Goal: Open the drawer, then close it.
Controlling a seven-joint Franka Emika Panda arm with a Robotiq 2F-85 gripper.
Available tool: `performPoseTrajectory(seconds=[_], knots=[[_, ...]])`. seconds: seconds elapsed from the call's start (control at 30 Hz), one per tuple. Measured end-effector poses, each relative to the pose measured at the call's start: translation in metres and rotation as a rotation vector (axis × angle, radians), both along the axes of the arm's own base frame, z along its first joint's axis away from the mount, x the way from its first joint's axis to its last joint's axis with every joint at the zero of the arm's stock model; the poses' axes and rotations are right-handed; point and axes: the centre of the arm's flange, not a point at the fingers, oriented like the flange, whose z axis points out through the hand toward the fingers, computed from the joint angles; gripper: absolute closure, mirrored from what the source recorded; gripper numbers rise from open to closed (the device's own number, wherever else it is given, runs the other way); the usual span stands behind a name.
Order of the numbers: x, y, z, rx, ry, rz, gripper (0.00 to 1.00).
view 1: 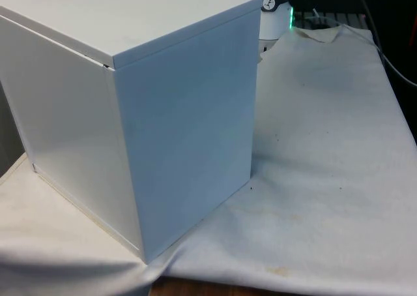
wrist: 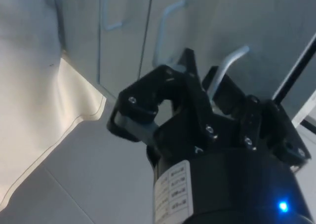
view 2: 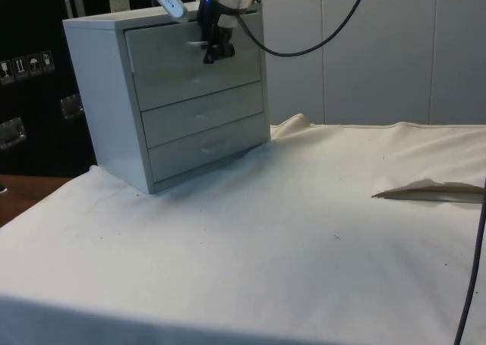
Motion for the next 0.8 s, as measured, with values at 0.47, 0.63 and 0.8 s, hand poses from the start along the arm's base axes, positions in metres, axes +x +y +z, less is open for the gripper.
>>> performPoseTrajectory(seconds=[0.47,0.63,0.8], knots=[[-0.003,-0.001,0.015,0.025,-0.021,0.012,1.0],[-0.011,0.008,0.023,0.033,-0.026,0.008,1.0],[-0.021,0.019,0.024,0.04,-0.022,0.005,1.0]])
